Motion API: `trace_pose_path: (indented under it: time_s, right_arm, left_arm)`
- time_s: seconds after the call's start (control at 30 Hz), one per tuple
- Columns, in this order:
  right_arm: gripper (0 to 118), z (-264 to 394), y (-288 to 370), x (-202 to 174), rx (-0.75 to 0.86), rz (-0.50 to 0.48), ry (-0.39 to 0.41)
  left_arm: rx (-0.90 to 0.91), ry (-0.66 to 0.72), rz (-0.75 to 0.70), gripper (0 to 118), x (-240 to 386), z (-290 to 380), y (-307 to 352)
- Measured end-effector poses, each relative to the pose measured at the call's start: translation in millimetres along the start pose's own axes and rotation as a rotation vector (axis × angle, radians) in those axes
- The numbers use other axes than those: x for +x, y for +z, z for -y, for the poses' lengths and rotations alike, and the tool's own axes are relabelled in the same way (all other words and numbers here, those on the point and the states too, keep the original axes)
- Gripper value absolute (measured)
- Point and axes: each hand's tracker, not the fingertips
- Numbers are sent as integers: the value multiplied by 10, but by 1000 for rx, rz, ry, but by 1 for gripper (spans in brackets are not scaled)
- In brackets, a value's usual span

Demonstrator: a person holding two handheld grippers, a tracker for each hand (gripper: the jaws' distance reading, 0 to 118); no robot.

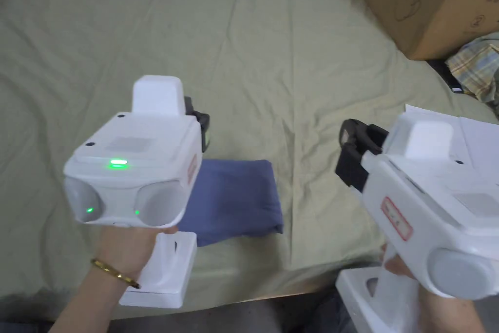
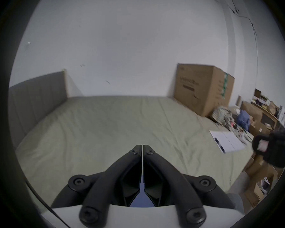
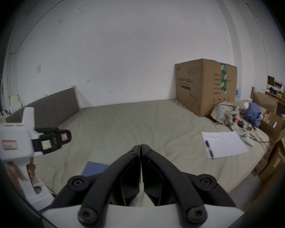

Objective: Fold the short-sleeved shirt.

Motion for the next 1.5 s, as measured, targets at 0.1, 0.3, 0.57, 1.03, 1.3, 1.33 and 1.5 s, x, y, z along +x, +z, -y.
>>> trace_pose_path:
  time_s: [0.1,0.3,0.57,1.03,1.3,1.33,1.5]
  right_arm:
    - [0,126,-304,-340,-10,-44,-17]
    - [0,711,-1024,-879,-184,-61,-20]
    - [0,1500,-1529,-1104,-477,-31,40]
    - [0,1487,-1506,-1069,-455,-38,-11]
    - [0,1446,-1501,-988,-471,-56,-78]
    - [0,1446,-1502,-981,-471,-58,-81]
    - [0,1455,-1521,-919,-473,-75,-96]
  left_arm:
    - [38,13,-70,3,-219,14,178]
    - [-16,62,-109,3,-502,170,280]
    - [-75,125,-135,3,-832,311,322]
    - [-449,429,247,118,-1340,465,-568]
    - [-757,720,505,118,-1731,1306,-1474]
    - [-770,725,534,118,-1729,1359,-1535]
    - [-837,746,635,114,-1550,1508,-1667]
